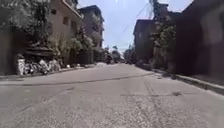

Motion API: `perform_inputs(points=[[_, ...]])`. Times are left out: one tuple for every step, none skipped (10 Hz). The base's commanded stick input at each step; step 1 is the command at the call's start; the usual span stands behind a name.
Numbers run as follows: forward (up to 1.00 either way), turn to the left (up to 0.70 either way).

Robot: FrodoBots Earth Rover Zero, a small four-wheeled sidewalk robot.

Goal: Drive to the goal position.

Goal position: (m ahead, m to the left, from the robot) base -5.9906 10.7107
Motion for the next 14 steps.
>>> perform_inputs(points=[[0.0,0.0],[0.0,0.0],[0.0,0.0],[0.0,0.0],[0.0,-0.09],[0.0,-0.45],[0.0,-0.85],[0.0,-0.85],[0.0,-0.85],[0.0,-0.85],[0.0,-0.85],[0.0,-0.85],[0.0,-0.85],[0.0,-0.85]])
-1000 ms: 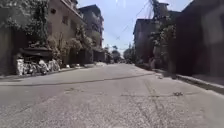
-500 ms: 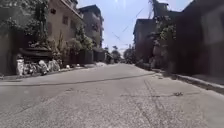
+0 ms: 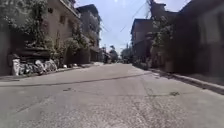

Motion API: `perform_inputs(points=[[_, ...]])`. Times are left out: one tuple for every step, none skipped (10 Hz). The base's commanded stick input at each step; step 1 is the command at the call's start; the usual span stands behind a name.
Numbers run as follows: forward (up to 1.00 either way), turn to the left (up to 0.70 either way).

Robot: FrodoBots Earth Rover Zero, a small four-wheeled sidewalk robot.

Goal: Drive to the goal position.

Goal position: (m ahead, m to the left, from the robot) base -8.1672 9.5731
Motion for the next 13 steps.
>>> perform_inputs(points=[[0.0,-0.85],[0.0,-0.85],[0.0,-0.85],[0.0,-0.85],[0.0,-0.85],[0.0,-0.85],[0.0,-0.85],[0.0,-0.85],[0.0,-0.85],[0.0,-0.85],[0.0,-0.85],[0.0,-0.85],[0.0,-0.85]])
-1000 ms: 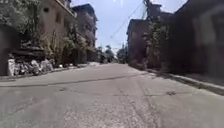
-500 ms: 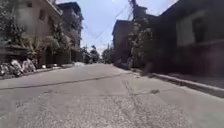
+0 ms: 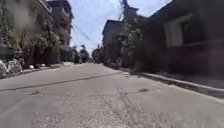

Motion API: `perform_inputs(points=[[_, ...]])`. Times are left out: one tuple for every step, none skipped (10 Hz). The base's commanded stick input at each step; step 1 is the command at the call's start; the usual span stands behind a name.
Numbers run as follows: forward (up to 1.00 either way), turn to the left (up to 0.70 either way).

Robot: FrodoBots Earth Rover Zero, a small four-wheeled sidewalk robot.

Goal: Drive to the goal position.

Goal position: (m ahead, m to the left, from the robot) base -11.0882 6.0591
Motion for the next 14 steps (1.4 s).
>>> perform_inputs(points=[[0.0,-0.85],[0.0,-0.85],[0.0,-0.85],[0.0,-0.85],[0.0,-0.85],[0.0,-0.85],[0.0,-0.85],[0.0,-0.85],[0.0,-0.85],[0.0,-0.85],[0.0,-0.85],[0.0,-0.85],[0.0,-0.85],[0.0,-0.85]])
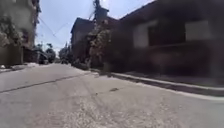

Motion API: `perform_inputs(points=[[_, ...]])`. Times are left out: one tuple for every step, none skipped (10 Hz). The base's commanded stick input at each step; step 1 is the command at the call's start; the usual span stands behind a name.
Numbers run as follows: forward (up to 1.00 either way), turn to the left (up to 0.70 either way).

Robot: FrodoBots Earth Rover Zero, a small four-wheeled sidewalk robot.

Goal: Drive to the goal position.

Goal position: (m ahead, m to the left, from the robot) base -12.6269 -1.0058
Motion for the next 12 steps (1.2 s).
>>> perform_inputs(points=[[0.0,-0.85],[0.0,-0.85],[0.0,-0.85],[0.0,-0.85],[0.0,-0.85],[0.0,-0.85],[0.0,-0.85],[0.0,-0.85],[0.0,-0.85],[0.0,-0.85],[0.0,-0.85],[0.0,-0.85]])
